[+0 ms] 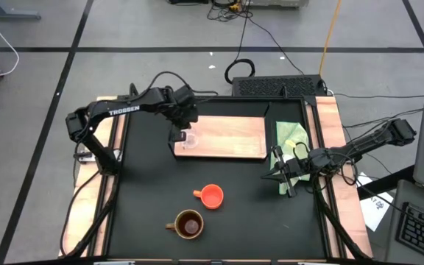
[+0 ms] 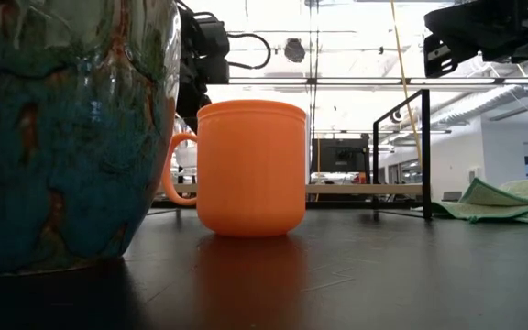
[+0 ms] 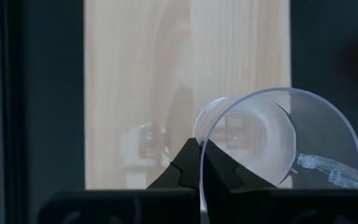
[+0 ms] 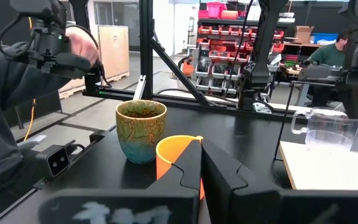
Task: Stack small to large cups/mugs on shelf
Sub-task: Put the transparent mug on the shelf
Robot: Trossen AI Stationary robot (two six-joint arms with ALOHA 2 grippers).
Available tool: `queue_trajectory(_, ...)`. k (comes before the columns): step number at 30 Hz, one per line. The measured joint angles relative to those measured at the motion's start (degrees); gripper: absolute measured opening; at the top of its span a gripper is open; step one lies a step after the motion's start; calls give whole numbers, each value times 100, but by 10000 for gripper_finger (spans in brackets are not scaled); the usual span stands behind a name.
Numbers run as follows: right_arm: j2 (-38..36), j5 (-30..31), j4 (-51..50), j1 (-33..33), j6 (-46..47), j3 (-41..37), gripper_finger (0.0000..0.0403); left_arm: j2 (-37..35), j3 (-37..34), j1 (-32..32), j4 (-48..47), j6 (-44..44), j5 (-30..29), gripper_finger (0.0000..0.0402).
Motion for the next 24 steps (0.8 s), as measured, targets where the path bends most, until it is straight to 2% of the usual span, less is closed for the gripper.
queue_trajectory(8, 0, 0, 26, 0, -87, 0, 0, 144, 149, -150, -53, -111, -352, 0)
queue_trajectory(24, 13, 0, 31, 0, -112, 0, 0, 458, 197, -220, -288, -11, -337, 0)
